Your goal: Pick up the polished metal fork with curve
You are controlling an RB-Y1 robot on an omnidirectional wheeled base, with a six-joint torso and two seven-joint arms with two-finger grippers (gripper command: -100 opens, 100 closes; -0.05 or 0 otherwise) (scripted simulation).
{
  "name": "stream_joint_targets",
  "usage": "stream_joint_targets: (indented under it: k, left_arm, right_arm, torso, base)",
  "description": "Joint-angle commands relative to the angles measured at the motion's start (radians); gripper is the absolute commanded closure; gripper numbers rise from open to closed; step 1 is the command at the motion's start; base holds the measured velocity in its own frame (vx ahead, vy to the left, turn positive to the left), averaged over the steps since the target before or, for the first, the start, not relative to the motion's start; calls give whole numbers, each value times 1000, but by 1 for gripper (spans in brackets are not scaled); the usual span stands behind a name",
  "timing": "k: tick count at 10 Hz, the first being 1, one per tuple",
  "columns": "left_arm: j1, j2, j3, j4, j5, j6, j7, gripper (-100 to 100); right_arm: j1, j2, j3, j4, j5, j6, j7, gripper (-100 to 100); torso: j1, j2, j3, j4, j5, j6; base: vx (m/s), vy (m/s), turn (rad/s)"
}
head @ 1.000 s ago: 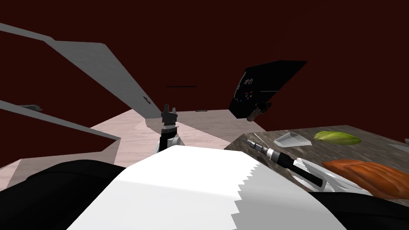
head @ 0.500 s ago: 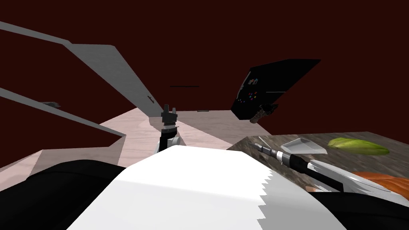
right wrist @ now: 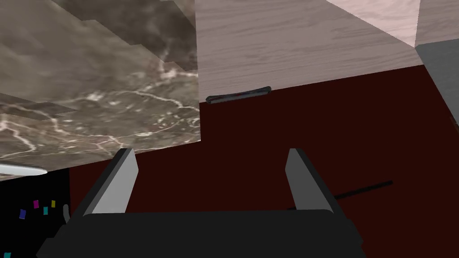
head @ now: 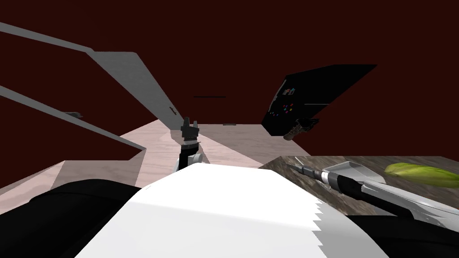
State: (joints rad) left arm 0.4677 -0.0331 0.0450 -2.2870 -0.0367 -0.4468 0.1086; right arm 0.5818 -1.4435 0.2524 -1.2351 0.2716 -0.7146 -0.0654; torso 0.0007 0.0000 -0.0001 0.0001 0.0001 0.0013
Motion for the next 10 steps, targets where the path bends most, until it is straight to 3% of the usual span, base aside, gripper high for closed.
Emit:
stream_joint_targets:
  k: [1,3,4,8,10]
  left_arm:
    - [0,0,0,0,0,0,0,0]
    - [0,0,0,0,0,0,0,0]
    - [0,0,0,0,0,0,0,0]
    - [0,0,0,0,0,0,0,0]
    - [0,0,0,0,0,0,0,0]
  right_arm:
    - [9,-43,24,37,-4,1,4,-100]
    - [15,-99,74,92,-9,7,7,-100]
    - [15,-99,74,92,-9,7,7,-100]
    - [33,-161,170,166,-20,23,10,-100]
    - [33,-161,170,166,-20,23,10,-100]
  torso:
    - [0,0,0,0,0,0]
    - [0,0,0,0,0,0]
    - [-1,-1,0,0,0,0]
    - [-2,0,0,0,0,0]
    - [-2,1,0,0,-1,0]
  base:
    - [19,2,80]
    - [29,-8,101]
    - [26,-12,37]
    - [17,-24,59]
    - [8,-28,5]
